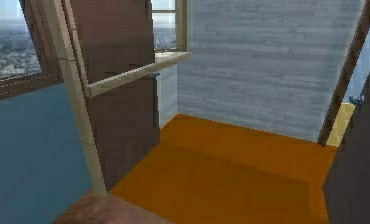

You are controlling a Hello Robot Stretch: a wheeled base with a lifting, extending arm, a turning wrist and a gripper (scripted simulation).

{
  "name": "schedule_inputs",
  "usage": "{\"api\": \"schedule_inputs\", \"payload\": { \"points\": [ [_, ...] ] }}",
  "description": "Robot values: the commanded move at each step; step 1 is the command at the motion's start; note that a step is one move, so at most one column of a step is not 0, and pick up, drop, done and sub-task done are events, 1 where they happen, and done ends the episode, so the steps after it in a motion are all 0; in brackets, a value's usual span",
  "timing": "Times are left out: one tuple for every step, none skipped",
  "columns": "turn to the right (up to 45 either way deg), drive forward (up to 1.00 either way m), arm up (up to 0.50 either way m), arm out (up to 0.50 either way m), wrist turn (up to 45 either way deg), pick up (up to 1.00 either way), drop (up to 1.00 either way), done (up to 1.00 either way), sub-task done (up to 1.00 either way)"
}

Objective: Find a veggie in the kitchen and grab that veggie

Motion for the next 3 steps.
{"api": "schedule_inputs", "payload": {
  "points": [
    [30.0, 0.0, 0.0, 0.0, 0.0, 0.0, 0.0, 0.0, 0.0],
    [0.0, 1.0, 0.0, 0.0, 0.0, 0.0, 0.0, 0.0, 0.0],
    [0.0, 0.95, 0.0, 0.0, 0.0, 0.0, 0.0, 0.0, 0.0]
  ]
}}
